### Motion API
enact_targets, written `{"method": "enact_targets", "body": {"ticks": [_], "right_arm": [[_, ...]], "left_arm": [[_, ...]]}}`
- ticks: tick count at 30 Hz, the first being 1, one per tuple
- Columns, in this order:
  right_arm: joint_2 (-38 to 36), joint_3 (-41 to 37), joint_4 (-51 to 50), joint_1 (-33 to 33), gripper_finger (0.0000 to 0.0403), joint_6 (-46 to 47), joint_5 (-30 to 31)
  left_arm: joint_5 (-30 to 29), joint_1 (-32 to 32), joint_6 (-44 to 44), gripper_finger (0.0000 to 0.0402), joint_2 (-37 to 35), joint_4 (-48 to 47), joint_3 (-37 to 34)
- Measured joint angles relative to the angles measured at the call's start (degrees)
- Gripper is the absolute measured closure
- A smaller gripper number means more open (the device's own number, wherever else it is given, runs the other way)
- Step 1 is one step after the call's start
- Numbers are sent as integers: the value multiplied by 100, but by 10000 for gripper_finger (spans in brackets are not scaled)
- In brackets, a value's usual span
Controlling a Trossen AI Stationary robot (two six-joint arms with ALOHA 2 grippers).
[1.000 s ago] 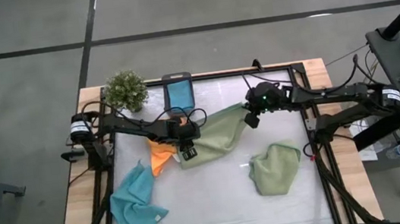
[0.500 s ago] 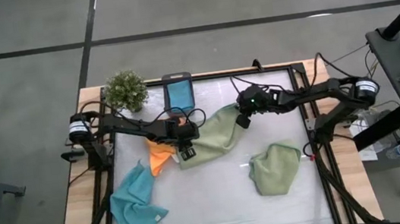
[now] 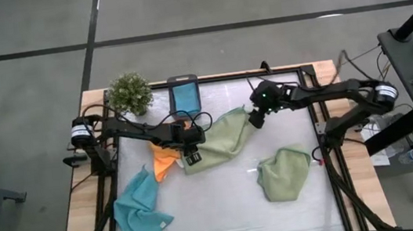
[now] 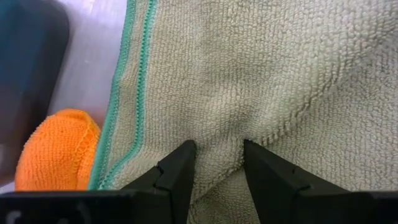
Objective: Fold microfiber towels
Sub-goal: Fold the top green towel
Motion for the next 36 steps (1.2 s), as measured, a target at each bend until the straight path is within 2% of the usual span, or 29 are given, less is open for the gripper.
{"method": "enact_targets", "body": {"ticks": [4, 9, 16, 26, 29, 36], "right_arm": [[-576, 28, -799, 6, 192, -221, -175], [-807, -199, -704, 24, 201, -805, -1465], [-298, -545, 481, 21, 209, -1179, -1484], [690, -533, 960, 19, 209, -1489, -2133], [761, -504, 964, 22, 209, -1483, -2386], [538, -480, 880, 34, 209, -1483, -2476]], "left_arm": [[2, 2, 0, 276, 0, -7, 0], [3, 2, 0, 276, -2, -9, 0], [7, 2, 0, 276, -2, -9, 0], [7, 2, 0, 276, -2, -9, 0], [7, 4, 2, 276, -2, -9, 0], [9, 4, 4, 276, -2, -9, 0]]}}
